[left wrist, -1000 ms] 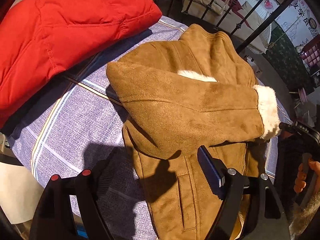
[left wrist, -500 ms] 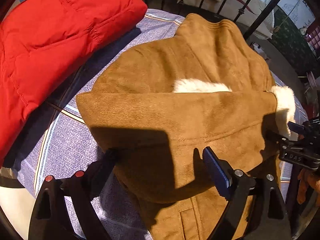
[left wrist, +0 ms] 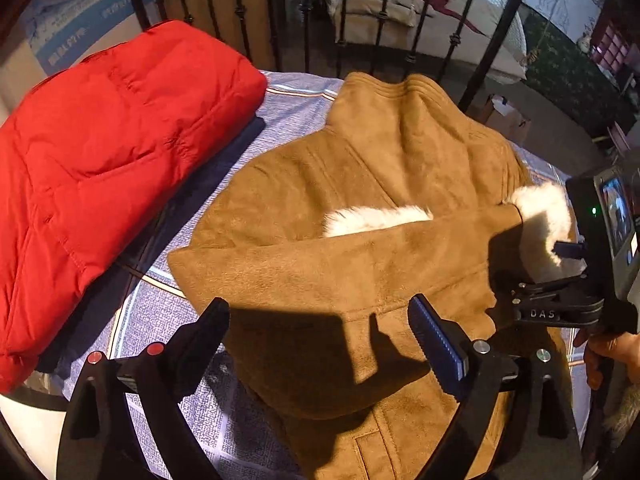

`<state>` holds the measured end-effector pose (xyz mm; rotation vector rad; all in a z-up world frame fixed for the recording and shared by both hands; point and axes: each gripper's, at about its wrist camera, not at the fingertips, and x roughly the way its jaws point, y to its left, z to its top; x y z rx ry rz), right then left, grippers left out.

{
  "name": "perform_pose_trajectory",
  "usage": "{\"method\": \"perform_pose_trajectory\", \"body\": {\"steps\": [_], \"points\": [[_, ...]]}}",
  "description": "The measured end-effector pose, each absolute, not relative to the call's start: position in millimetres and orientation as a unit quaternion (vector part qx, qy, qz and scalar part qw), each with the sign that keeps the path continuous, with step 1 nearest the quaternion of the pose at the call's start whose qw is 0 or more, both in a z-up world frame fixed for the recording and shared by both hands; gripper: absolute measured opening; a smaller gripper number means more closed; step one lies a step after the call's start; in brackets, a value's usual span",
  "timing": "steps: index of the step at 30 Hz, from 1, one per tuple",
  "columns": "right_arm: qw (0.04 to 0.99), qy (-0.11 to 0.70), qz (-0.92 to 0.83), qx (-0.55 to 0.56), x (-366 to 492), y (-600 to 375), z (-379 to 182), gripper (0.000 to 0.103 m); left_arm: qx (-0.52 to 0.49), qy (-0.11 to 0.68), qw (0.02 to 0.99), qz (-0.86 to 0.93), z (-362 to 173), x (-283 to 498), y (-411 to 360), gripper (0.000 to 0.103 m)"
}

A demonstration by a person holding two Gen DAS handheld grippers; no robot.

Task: Fold large clothes

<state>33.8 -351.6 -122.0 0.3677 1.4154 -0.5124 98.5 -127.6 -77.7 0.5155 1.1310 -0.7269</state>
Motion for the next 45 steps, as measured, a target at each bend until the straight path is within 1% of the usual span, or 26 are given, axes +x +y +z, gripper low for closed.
{"method": "perform_pose_trajectory", "body": {"steps": [3,5,8,12,15,19,22,25,33,39,43,45], "points": [[0.708,0.646,-0.233,0.165,38.9,-350.6,-125.0,0.098,0.269,0.526,0.733,-0.337,-101.1,94.5,-141.6,0.088],[0.705,0.649,-0.231,0.167,40.4,-351.6,-126.3,0.098,0.309,0.548,0.705,-0.326,-129.0,93.2,-150.8,0.089],[0.703,0.653,-0.227,0.165,42.4,-350.9,-128.0,0.098,0.352,0.539,0.693,-0.323,-148.8,89.3,-159.0,0.091],[0.702,0.654,-0.231,0.166,44.0,-351.2,-129.4,0.098,0.329,0.581,0.671,-0.322,-154.1,103.7,-160.7,0.094],[0.703,0.652,-0.234,0.163,44.9,-351.7,-130.5,0.099,0.323,0.592,0.659,-0.333,-159.7,109.3,-161.3,0.096],[0.704,0.65,-0.235,0.16,44.9,-350.3,-130.6,0.099,0.319,0.597,0.656,-0.336,-165.3,113.3,-161.8,0.097],[0.707,0.647,-0.235,0.159,42.9,-348.1,-129.3,0.099,0.319,0.595,0.66,-0.331,-165.5,114.8,-162.9,0.098],[0.716,0.639,-0.235,0.156,39.0,-345.3,-127.1,0.099,0.317,0.584,0.672,-0.328,-154.2,107.0,-162.9,0.096],[0.723,0.631,-0.236,0.153,34.2,-340.9,-122.8,0.099,0.25,0.578,0.7,-0.336,-115.6,100.8,-139.8,0.096],[0.72,0.634,-0.228,0.167,33.2,-346.4,-114.9,0.098,0.221,0.575,0.709,-0.342,-91.5,96.8,-109.5,0.096],[0.746,0.585,-0.258,0.187,15.2,-349.5,-84.5,0.098,0.216,0.581,0.709,-0.336,-88.8,92.8,-85.1,0.096],[0.745,0.574,-0.265,0.212,0.8,-353.6,-78.7,0.098,0.218,0.589,0.705,-0.328,-95.3,92.1,-71.1,0.096]]}}
